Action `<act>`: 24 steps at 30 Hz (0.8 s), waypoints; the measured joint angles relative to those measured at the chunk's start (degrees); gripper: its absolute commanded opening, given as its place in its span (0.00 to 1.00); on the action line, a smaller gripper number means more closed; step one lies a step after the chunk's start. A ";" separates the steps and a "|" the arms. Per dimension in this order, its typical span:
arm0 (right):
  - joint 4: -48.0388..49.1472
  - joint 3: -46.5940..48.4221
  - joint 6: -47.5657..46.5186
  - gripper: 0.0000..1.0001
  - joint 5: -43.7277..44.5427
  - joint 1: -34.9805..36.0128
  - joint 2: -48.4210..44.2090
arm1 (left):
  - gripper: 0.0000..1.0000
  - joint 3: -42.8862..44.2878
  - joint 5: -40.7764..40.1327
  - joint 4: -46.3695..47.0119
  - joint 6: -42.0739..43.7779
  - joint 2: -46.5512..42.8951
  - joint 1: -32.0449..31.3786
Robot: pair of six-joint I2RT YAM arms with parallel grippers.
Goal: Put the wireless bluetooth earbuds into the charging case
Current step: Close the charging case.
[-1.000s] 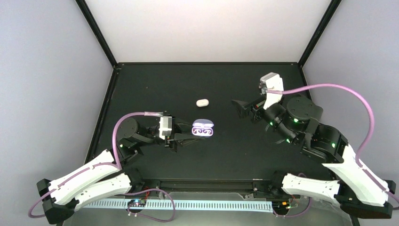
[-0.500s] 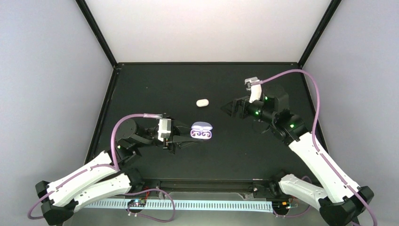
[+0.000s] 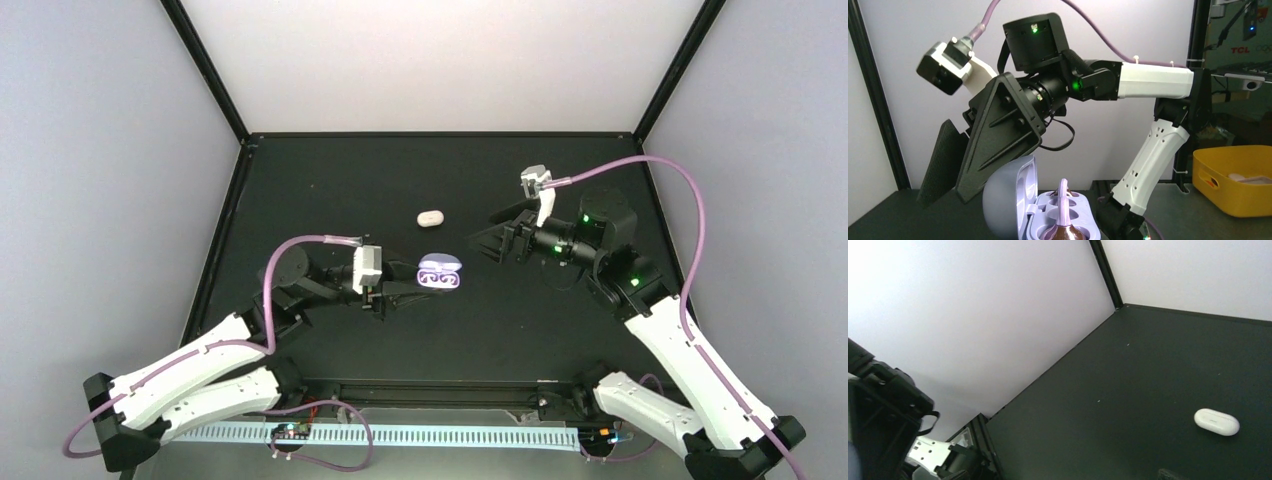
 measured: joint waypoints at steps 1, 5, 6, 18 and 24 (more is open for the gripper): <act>-0.04 -0.26 0.13 0.96 -0.28 0.20 -0.13 | 0.02 0.00 0.07 0.17 -0.26 0.76 0.00; 0.17 -0.46 0.22 0.96 -1.44 0.94 -0.15 | 0.02 -0.02 0.22 1.14 -0.81 2.12 -0.02; 0.39 -0.46 0.22 0.96 -1.73 1.16 -0.15 | 0.02 -0.02 0.33 1.49 -0.92 2.19 0.00; 1.03 0.31 -0.13 0.96 -6.75 2.71 -0.50 | 0.02 -0.02 0.85 3.37 -2.43 2.47 -0.02; 2.99 0.31 -0.02 0.96 -10.40 3.08 -0.98 | 0.02 -0.02 1.49 3.41 -3.10 2.47 -0.02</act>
